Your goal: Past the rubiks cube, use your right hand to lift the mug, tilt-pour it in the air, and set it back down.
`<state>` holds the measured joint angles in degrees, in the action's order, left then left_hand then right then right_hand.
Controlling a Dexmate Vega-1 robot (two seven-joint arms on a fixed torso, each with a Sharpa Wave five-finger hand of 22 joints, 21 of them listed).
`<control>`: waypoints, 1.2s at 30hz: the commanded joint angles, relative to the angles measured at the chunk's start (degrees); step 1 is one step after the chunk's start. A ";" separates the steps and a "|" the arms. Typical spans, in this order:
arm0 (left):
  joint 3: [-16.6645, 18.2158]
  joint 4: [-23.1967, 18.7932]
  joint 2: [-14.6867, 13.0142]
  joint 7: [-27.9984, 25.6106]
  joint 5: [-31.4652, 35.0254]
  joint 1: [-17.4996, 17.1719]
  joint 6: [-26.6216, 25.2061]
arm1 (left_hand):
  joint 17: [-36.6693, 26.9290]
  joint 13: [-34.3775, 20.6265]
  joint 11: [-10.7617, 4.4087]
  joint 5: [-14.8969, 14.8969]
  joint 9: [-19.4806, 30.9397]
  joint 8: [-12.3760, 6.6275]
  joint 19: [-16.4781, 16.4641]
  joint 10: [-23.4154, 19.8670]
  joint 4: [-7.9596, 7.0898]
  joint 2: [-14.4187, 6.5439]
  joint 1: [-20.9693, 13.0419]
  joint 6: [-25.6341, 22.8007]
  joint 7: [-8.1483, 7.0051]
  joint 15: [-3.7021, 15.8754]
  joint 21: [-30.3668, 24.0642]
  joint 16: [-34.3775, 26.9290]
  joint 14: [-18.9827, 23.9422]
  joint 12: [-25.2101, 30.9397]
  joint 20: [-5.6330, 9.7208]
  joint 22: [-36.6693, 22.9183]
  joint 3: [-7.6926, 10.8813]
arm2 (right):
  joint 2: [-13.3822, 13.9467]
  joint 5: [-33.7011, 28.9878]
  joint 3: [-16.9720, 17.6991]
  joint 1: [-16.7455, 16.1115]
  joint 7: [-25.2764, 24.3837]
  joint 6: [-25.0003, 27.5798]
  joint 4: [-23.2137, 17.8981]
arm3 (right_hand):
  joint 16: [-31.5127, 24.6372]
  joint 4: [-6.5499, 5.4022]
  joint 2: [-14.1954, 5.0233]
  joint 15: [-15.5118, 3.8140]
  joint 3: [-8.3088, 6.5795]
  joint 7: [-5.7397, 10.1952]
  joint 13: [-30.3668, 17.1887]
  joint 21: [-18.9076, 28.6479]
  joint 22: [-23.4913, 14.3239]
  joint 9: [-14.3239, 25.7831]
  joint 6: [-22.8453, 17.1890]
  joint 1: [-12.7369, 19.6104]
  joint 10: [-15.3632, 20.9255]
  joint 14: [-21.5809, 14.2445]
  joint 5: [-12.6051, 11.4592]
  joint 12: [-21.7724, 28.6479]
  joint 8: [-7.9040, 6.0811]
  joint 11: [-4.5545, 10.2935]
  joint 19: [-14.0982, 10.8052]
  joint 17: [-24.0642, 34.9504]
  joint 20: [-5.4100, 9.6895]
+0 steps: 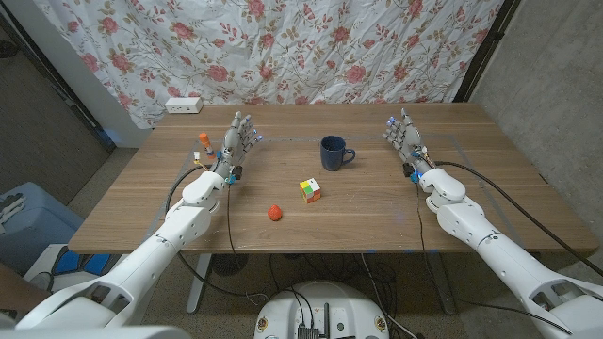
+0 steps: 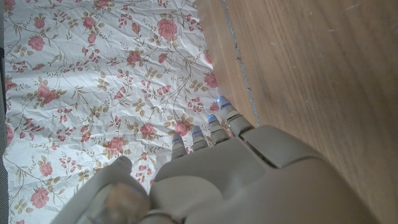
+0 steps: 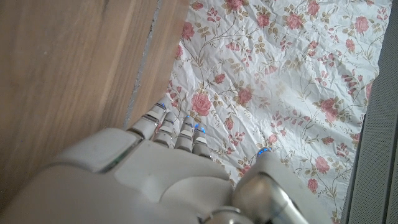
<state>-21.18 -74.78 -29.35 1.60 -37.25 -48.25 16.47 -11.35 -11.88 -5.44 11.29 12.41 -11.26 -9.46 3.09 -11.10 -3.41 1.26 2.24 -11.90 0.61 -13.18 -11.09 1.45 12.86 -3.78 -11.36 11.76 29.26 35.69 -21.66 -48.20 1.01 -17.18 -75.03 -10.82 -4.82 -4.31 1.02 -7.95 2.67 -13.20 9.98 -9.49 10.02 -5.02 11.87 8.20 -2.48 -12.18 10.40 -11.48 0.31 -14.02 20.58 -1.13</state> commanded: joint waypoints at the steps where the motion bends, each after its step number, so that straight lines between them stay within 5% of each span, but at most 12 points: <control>1: 0.16 -0.23 -0.11 -0.16 -0.09 -0.11 -0.12 | -0.26 -0.23 -0.55 0.25 0.12 -0.35 -0.53 0.04 -0.06 -6.79 0.17 -0.05 -0.55 0.00 -0.36 -0.27 0.61 0.21 0.05 -0.16 0.34 | 1.59 -4.31 -1.60 -0.81 -2.08 -0.06 -3.45 | -0.27 0.43 0.17 -0.24 -0.48 0.49 -0.07 0.28 -0.10 0.10 0.09 0.50 0.21 -0.49 -0.37 0.33 0.03 0.02 -0.02 -0.17 0.11; 13: 0.13 -0.17 -0.07 -0.16 -0.05 -0.13 -0.04 | -0.26 -0.23 -0.53 0.25 0.12 -0.36 -0.48 0.03 -0.06 -6.78 0.17 -0.08 -0.58 0.06 -0.34 -0.29 0.66 0.21 0.04 -0.16 0.33 | 3.88 -9.74 -3.51 -0.87 -4.00 1.79 -6.77 | -0.03 2.10 1.45 -0.32 -0.46 0.20 0.71 0.29 -0.05 0.11 2.36 1.76 -1.20 0.21 -0.64 0.05 1.02 0.10 0.67 -1.31 0.56; 36: 0.13 -0.16 -0.06 -0.17 -0.04 -0.14 -0.02 | -0.26 -0.23 -0.50 0.25 0.12 -0.35 -0.47 -0.05 -0.06 -6.79 0.17 -0.05 -0.57 0.03 -0.34 -0.29 0.66 0.24 0.00 -0.16 0.33 | 8.25 -19.02 -7.06 1.71 -1.35 2.38 -8.23 | 0.36 7.67 6.45 0.44 0.15 -0.63 1.91 -0.21 -0.05 0.23 8.01 6.28 -6.08 4.96 -1.00 -0.13 1.40 0.11 6.96 -4.40 0.20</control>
<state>-21.06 -74.94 -29.40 1.41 -37.27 -48.38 16.38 -11.33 -11.86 -5.42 11.29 12.39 -11.25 -9.45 3.09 -11.09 -3.41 1.26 2.04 -12.08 0.41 -13.18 -11.08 1.65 12.86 -3.78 -11.36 11.75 34.22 20.14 -26.17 -48.28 -1.75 -14.93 -82.20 -10.59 2.26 1.28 1.53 -7.72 2.18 -11.18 9.97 -9.34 10.00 1.90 17.45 2.64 1.78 -12.80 10.38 -10.15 0.31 -8.02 16.25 -0.75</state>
